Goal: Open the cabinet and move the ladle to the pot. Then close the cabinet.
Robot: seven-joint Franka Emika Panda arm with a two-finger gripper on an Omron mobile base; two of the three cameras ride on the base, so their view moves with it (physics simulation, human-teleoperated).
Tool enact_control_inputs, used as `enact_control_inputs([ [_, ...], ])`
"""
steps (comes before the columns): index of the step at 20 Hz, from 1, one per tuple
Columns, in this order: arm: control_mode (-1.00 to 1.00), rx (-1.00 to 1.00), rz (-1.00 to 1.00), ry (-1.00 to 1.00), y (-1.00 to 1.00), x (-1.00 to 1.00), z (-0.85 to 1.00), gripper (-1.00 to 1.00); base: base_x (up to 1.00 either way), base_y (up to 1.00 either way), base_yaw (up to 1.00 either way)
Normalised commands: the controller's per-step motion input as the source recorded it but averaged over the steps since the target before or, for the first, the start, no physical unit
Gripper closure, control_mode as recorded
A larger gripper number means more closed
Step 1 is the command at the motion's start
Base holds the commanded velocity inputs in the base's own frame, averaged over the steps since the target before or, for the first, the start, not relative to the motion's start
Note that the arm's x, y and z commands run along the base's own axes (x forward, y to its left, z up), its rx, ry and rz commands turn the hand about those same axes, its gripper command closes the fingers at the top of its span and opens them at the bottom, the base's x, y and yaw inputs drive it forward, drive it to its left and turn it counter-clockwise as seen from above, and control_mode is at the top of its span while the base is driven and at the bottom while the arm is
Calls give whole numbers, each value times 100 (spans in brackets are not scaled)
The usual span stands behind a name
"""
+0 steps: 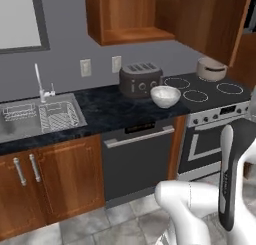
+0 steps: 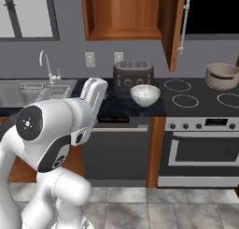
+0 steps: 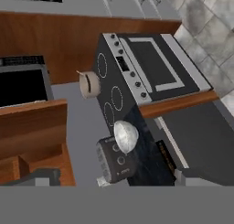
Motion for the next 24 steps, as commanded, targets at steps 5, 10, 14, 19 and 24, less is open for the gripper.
enact_control_inputs([
  [5, 100, 0, 0, 0, 0, 0, 0, -100, 62, 54, -30],
  [10, 100, 0, 0, 0, 0, 0, 0, -100, 38, 72, -67],
  [14, 100, 0, 0, 0, 0, 0, 0, -100, 3, 77, -36],
  [19, 100, 0, 0, 0, 0, 0, 0, -100, 28, 53, -2],
  [24, 100, 0, 0, 0, 0, 0, 0, -100, 99, -1, 0],
])
